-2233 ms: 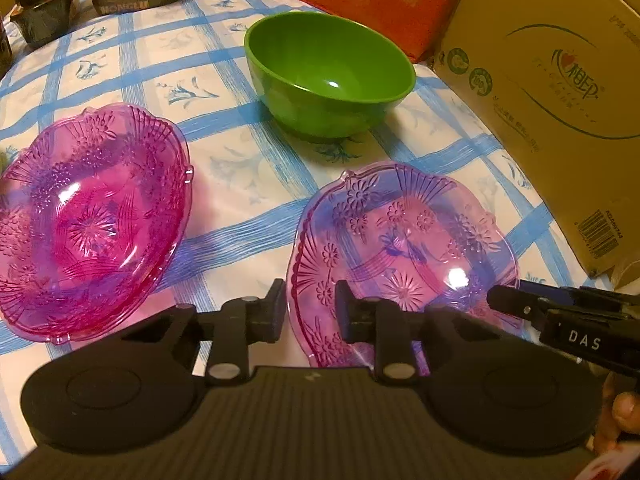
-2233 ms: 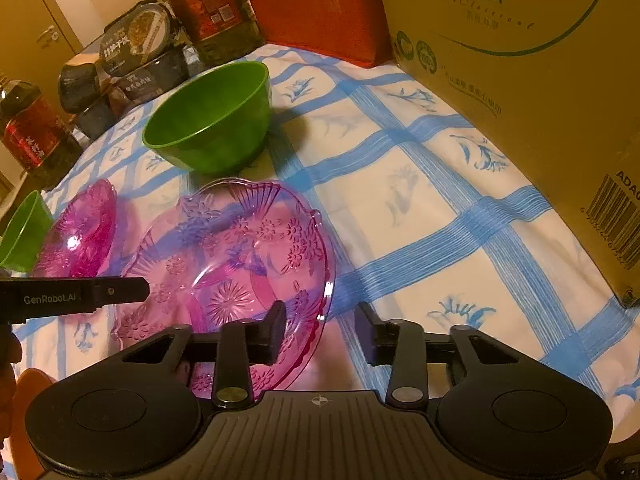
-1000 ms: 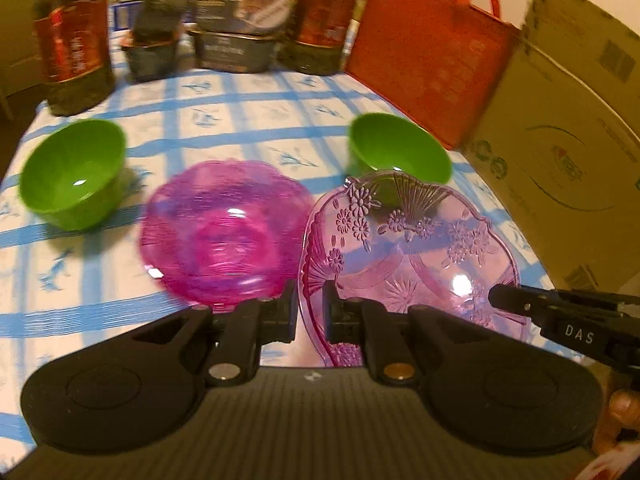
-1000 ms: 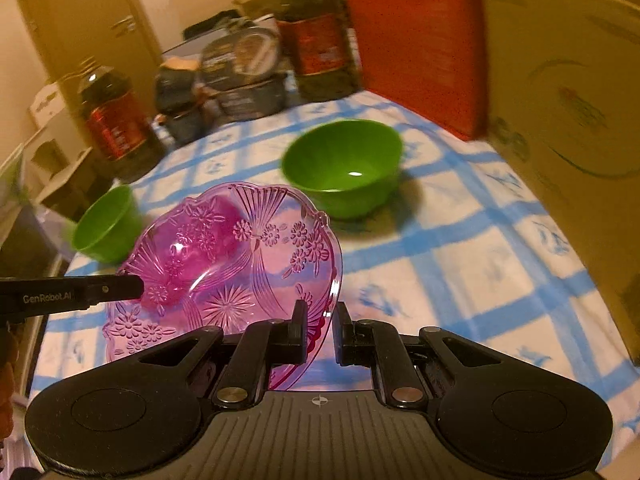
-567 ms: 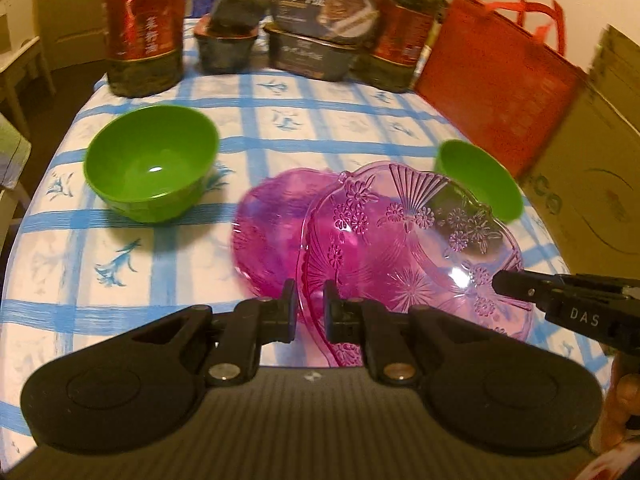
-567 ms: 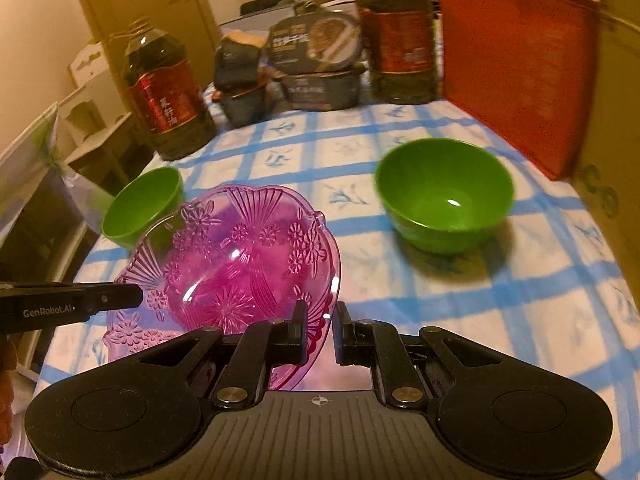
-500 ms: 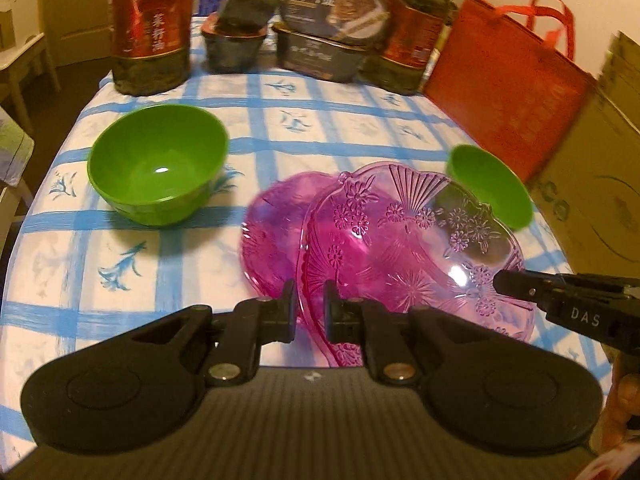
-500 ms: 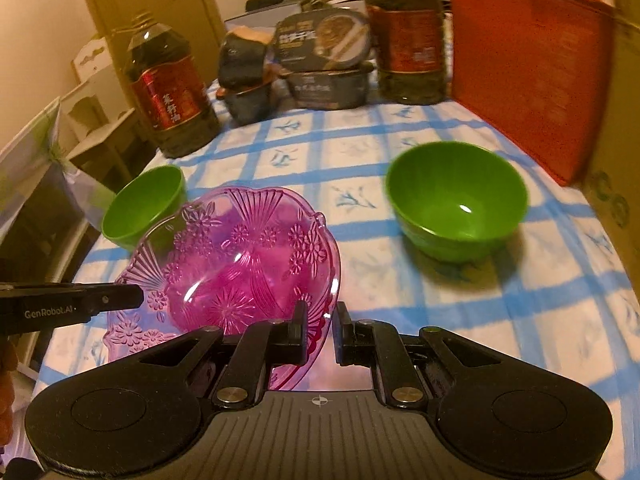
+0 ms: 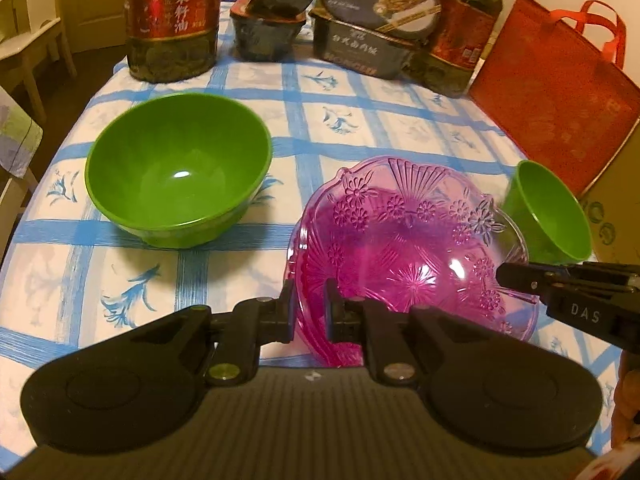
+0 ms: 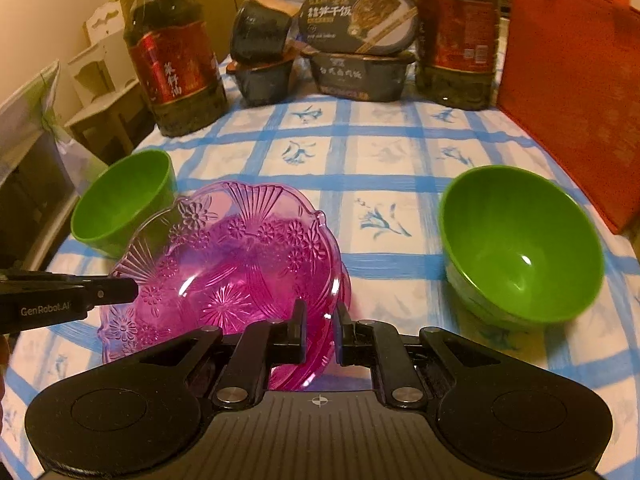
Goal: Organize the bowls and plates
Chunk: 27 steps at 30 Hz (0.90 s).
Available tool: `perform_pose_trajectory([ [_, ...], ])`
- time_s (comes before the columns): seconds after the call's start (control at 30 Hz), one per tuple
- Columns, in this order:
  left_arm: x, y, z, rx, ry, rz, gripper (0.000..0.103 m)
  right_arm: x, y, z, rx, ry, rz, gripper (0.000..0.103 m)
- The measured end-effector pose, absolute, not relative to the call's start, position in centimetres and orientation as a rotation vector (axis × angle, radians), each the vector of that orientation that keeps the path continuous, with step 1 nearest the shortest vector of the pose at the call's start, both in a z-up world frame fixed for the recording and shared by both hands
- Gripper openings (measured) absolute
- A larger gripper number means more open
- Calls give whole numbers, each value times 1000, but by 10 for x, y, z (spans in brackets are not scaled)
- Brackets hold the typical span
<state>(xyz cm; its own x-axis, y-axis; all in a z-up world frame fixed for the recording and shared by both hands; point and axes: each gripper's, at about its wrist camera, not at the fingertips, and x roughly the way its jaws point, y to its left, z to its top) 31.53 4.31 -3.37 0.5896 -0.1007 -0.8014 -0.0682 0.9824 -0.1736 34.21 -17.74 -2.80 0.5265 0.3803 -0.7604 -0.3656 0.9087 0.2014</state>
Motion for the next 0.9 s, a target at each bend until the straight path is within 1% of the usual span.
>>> perform_pose_trajectory([
  [0.27,320,43,-45,-191,950,-18,13,348,-173,-39,-10,906,438,13],
  [0.33,322,42,-46,-173,950,-4,13,349,-172,-41,-17,885,439,15],
  [0.37,322,41,-47,-167,949,6,16,349,-172,-42,-12,874,432,24],
  [0.4,322,42,-47,-167,947,12,19,349,-174,-42,2,865,431,41],
  [0.47,321,44,-46,-179,937,22,20,349,-178,-41,31,850,435,56],
  [0.67,309,46,-35,-200,904,33,22,341,-188,-30,58,833,426,56],
  [0.73,302,46,-30,-210,893,34,24,334,-193,-24,71,831,420,56],
  [0.8,294,44,-23,-221,882,32,29,325,-197,-19,83,836,411,56],
  [0.9,278,40,-14,-237,868,29,31,309,-205,-11,103,846,394,56],
])
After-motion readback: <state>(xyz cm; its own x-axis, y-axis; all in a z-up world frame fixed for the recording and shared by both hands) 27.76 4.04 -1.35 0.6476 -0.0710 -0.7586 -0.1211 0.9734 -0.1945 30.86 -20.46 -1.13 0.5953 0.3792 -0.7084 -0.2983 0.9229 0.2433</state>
